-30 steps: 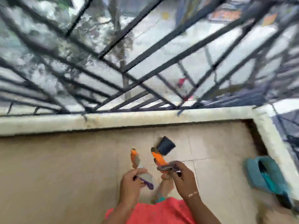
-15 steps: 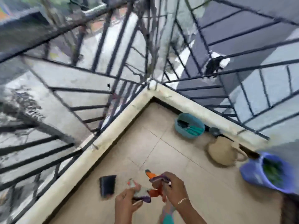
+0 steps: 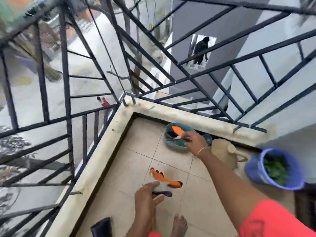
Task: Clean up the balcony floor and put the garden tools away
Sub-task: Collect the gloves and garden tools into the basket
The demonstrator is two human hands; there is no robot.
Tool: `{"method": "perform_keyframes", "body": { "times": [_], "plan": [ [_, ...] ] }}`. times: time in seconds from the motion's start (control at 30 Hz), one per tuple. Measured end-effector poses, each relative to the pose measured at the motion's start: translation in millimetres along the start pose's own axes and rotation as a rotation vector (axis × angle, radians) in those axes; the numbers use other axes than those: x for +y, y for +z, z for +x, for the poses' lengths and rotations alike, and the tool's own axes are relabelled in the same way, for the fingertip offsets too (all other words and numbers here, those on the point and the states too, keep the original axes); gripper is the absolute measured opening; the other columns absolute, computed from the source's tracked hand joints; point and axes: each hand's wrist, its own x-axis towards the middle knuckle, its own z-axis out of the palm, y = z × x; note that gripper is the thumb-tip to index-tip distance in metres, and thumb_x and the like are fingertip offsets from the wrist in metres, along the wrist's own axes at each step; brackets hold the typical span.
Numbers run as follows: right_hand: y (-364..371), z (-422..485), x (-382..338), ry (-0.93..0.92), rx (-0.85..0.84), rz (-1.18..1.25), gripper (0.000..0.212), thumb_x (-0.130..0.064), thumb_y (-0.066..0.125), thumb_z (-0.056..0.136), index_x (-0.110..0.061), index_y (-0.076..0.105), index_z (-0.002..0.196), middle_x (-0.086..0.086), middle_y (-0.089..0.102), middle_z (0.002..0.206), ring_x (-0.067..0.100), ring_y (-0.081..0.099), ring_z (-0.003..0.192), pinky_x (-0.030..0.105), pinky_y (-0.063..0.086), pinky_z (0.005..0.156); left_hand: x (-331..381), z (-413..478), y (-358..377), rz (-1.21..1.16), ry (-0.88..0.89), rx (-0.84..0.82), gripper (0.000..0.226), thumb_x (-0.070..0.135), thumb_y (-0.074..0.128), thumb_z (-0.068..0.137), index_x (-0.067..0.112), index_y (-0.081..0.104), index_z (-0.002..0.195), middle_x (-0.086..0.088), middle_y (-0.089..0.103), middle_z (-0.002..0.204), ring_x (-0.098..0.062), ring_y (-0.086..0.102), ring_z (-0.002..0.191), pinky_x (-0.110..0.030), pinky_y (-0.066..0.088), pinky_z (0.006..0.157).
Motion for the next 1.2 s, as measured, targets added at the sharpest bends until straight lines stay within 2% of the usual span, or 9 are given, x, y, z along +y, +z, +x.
{"method": "perform_keyframes", "body": {
  "times": [0.17, 0.3, 0.37, 0.47, 0.53, 0.7, 0.87, 1.1, 1.2],
  "plan": [
    [-6.7, 16.8, 33.3, 0.162, -0.125, -0.105, 0.026, -0.007, 0.056, 0.084, -0.010, 0.063, 0.109, 0.011, 0.061, 0.113, 0.027, 0.056, 0.106, 0.025, 0.039, 0.079, 32.3, 44.4, 26.4, 0.039, -0.074, -0.026, 0.017, 0.001, 0.056, 0.085, -0.008, 0.065, 0.097, -0.031, 0.065, 0.100, -0.031, 0.060, 0.078, -0.029, 0.052, 0.058],
    [1.7, 20.6, 53.1, 0.298, -0.093, -0.070, 0.021, -0.007, 0.055, 0.084, -0.027, 0.058, 0.080, 0.006, 0.059, 0.094, 0.026, 0.057, 0.094, 0.023, 0.035, 0.071, 65.3, 78.8, 60.0, 0.124, -0.119, -0.089, 0.044, 0.014, 0.068, 0.066, -0.008, 0.063, 0.104, -0.027, 0.065, 0.094, -0.032, 0.061, 0.079, -0.033, 0.049, 0.069],
    [5.9, 25.2, 54.6, 0.359, 0.011, -0.029, 0.017, -0.004, 0.057, 0.083, -0.014, 0.065, 0.093, 0.011, 0.065, 0.097, 0.030, 0.058, 0.095, 0.025, 0.036, 0.071, 83.8, 96.5, 78.9, 0.191, -0.118, -0.112, 0.037, 0.013, 0.068, 0.072, -0.004, 0.063, 0.104, -0.020, 0.063, 0.086, -0.029, 0.062, 0.073, -0.031, 0.048, 0.067],
    [12.7, 37.3, 53.8, 0.410, 0.118, 0.019, 0.016, 0.003, 0.058, 0.079, -0.003, 0.066, 0.091, 0.017, 0.066, 0.094, 0.031, 0.058, 0.089, 0.022, 0.025, 0.064, 113.6, 122.4, 110.2, 0.272, -0.073, -0.174, 0.016, 0.010, 0.058, 0.086, 0.004, 0.067, 0.098, -0.012, 0.064, 0.085, -0.017, 0.061, 0.065, -0.022, 0.046, 0.053],
    [14.5, 49.8, 51.7, 0.436, 0.138, 0.051, 0.016, 0.002, 0.059, 0.079, -0.003, 0.067, 0.090, 0.017, 0.066, 0.094, 0.032, 0.058, 0.091, 0.024, 0.029, 0.066, 132.7, 134.6, 127.6, 0.310, -0.030, -0.251, 0.014, 0.013, 0.054, 0.089, 0.011, 0.068, 0.093, -0.007, 0.065, 0.087, -0.012, 0.063, 0.070, -0.020, 0.046, 0.052],
    [11.7, 82.4, 52.2, 0.493, 0.214, 0.140, 0.017, -0.001, 0.058, 0.082, -0.005, 0.068, 0.095, 0.015, 0.068, 0.098, 0.032, 0.060, 0.094, 0.029, 0.041, 0.076, 142.0, 166.8, 134.9, 0.538, -0.028, -0.345, 0.021, 0.017, 0.048, 0.096, 0.022, 0.058, 0.114, 0.000, 0.055, 0.102, -0.013, 0.049, 0.094, -0.027, 0.043, 0.068],
    [13.1, 103.0, 54.6, 0.495, 0.230, 0.219, 0.021, 0.002, 0.054, 0.083, -0.005, 0.069, 0.096, 0.010, 0.067, 0.100, 0.025, 0.060, 0.097, 0.019, 0.034, 0.073, 125.3, 182.5, 122.6, 0.624, -0.140, -0.276, 0.008, 0.015, 0.052, 0.094, 0.015, 0.059, 0.098, -0.002, 0.053, 0.085, -0.014, 0.048, 0.073, -0.024, 0.039, 0.062],
    [34.1, 114.2, 68.0, 0.507, 0.239, 0.351, 0.022, 0.001, 0.055, 0.083, -0.016, 0.067, 0.086, 0.007, 0.068, 0.095, 0.026, 0.061, 0.091, 0.026, 0.043, 0.079, 115.2, 197.3, 139.2, 0.612, -0.124, -0.221, 0.015, 0.007, 0.049, 0.091, 0.014, 0.063, 0.090, -0.002, 0.056, 0.085, -0.014, 0.051, 0.076, -0.030, 0.045, 0.073],
    [53.6, 132.3, 89.8, 0.517, 0.273, 0.424, 0.018, 0.001, 0.055, 0.084, -0.010, 0.069, 0.088, 0.006, 0.068, 0.092, 0.024, 0.061, 0.089, 0.026, 0.045, 0.080, 99.7, 235.2, 154.9, 0.575, -0.095, -0.211, 0.014, 0.006, 0.049, 0.091, 0.010, 0.062, 0.095, -0.002, 0.056, 0.083, -0.012, 0.050, 0.071, -0.021, 0.042, 0.055]
  ]
}}
